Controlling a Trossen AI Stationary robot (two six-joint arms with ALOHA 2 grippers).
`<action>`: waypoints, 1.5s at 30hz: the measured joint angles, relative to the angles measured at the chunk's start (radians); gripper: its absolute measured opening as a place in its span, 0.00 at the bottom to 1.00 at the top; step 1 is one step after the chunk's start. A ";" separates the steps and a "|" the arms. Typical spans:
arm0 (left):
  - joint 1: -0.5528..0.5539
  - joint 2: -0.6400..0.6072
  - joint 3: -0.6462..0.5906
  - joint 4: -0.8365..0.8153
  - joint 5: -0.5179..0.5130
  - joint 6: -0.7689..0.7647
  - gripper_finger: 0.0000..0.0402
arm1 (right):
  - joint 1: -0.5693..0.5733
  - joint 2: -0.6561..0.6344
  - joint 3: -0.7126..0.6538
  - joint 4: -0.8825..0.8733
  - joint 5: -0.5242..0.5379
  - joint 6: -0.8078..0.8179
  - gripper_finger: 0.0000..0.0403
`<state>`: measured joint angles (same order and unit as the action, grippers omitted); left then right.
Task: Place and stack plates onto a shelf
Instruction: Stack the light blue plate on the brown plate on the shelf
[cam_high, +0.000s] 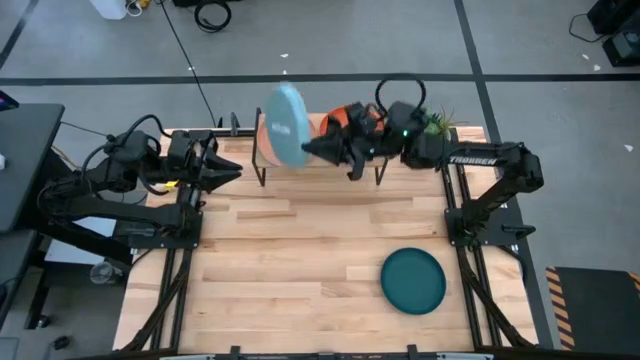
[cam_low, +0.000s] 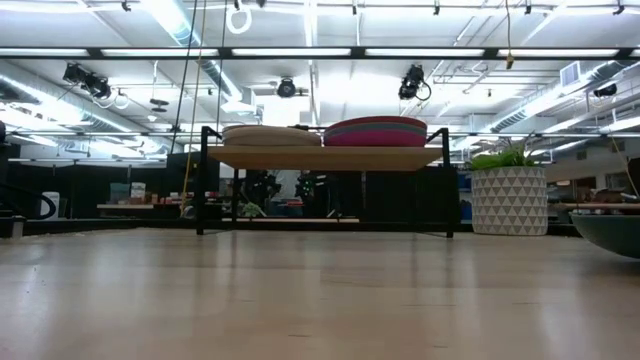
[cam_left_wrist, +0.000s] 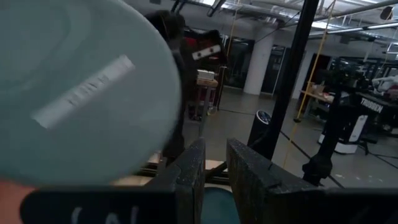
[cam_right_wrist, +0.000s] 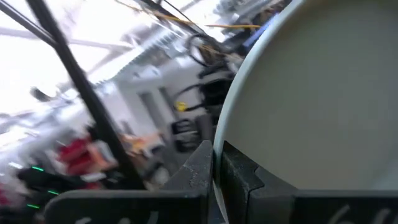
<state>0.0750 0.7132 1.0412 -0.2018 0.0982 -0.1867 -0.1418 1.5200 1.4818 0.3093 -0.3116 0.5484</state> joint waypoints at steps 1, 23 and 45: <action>0.000 0.000 0.000 0.000 -0.001 0.000 0.18 | -0.010 0.000 0.032 -0.059 0.003 -0.034 0.07; 0.001 0.013 0.000 -0.350 -0.285 -0.018 0.18 | -0.062 0.097 0.167 -0.460 0.077 -0.291 0.07; 0.000 0.026 0.000 -0.571 -0.375 -0.225 0.18 | -0.085 0.409 0.612 -1.011 0.150 -0.645 0.07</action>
<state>0.0753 0.7395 1.0412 -0.7729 -0.2771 -0.4114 -0.2271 1.9287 2.0940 -0.7013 -0.1616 -0.0968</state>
